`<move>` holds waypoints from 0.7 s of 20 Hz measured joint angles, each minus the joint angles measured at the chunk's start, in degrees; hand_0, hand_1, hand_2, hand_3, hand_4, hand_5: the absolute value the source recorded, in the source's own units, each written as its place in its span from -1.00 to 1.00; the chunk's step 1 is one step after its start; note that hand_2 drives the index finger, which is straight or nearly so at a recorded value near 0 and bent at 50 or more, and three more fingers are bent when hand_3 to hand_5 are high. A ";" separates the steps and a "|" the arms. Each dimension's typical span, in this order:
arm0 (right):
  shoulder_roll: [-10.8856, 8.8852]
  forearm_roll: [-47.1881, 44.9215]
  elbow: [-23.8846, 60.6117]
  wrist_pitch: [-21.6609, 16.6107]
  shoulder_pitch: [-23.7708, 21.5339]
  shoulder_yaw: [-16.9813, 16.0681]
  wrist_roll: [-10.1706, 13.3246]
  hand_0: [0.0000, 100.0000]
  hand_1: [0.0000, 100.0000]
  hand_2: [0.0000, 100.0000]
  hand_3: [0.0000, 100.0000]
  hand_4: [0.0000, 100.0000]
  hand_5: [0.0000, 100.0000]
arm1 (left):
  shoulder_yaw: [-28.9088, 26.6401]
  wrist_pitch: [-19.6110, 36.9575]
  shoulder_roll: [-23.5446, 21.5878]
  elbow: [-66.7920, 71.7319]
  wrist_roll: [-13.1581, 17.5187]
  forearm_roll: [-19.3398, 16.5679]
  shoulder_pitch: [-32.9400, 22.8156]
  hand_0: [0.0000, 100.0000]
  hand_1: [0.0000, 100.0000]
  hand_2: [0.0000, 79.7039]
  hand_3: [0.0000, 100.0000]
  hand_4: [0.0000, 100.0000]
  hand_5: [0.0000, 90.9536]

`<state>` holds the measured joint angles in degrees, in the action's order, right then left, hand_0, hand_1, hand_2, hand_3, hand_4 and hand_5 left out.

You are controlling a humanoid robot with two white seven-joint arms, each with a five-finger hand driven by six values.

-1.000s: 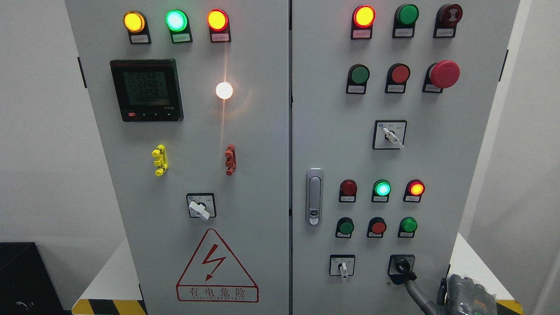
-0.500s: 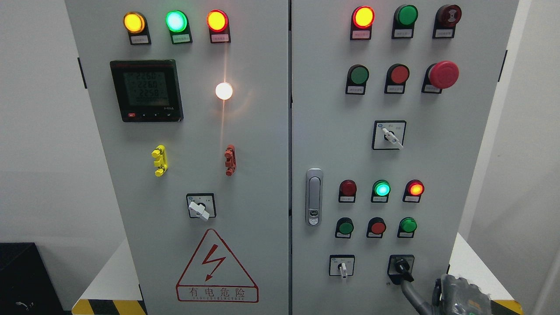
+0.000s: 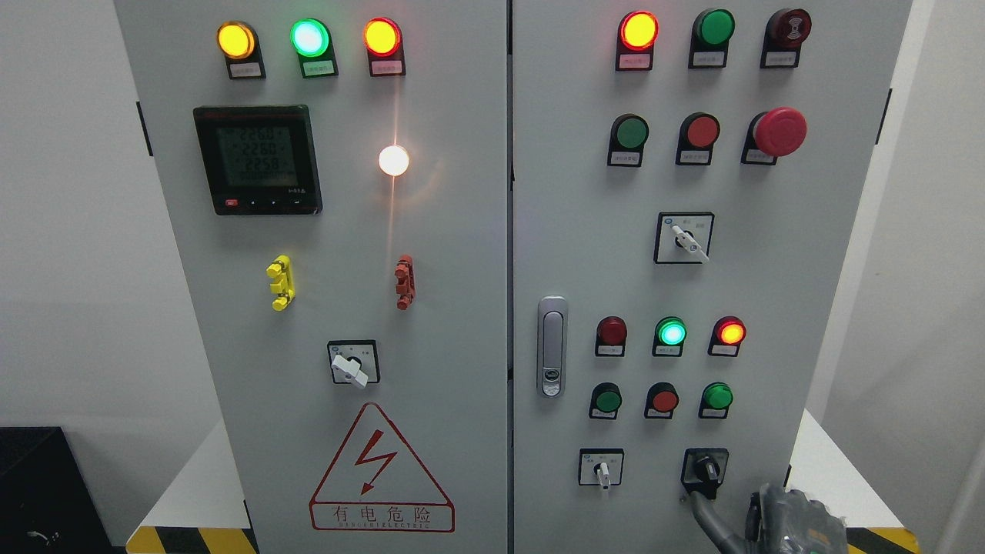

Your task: Flip black knob to close circuit

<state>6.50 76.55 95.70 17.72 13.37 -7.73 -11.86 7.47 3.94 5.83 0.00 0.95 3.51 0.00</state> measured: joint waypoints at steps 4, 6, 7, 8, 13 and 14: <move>0.00 -0.08 1.05 0.01 -1.38 0.68 0.22 -1.00 -1.00 0.76 1.00 0.83 1.00 | 0.00 0.00 0.00 0.00 0.00 0.00 0.00 -0.76 0.11 -1.00 -1.00 -1.00 -1.00; 0.01 -0.20 1.76 0.01 -2.31 1.04 0.39 -1.00 -1.00 0.75 1.00 0.83 1.00 | 0.00 0.00 0.00 0.00 0.00 0.00 0.00 -0.76 0.11 -1.00 -1.00 -1.00 -1.00; 0.03 -0.28 2.14 0.01 -2.80 1.21 0.48 -1.00 -1.00 0.74 1.00 0.83 0.99 | 0.00 0.00 0.00 0.00 0.00 0.00 0.00 -0.76 0.11 -1.00 -1.00 -1.00 -1.00; 0.05 -0.38 2.62 0.01 -3.37 1.42 0.61 -1.00 -1.00 0.74 1.00 0.83 0.99 | 0.00 0.00 0.00 0.00 0.00 0.00 0.00 -0.76 0.11 -1.00 -1.00 -1.00 -1.00; 0.17 -4.05 5.45 -0.11 -6.66 2.26 2.70 -1.00 -1.00 0.66 1.00 0.77 0.94 | 0.00 0.00 0.00 0.00 0.00 0.00 0.00 -0.76 0.11 -1.00 -1.00 -1.00 -1.00; 0.19 -5.19 6.24 -0.13 -7.64 2.46 3.26 -1.00 -1.00 0.65 0.99 0.77 0.94 | 0.00 0.00 0.00 0.00 0.00 0.00 0.00 -0.76 0.11 -1.00 -1.00 -1.00 -1.00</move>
<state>6.69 71.36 101.94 17.60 5.73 -5.27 -8.60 7.47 3.94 5.83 0.00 0.95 3.51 0.00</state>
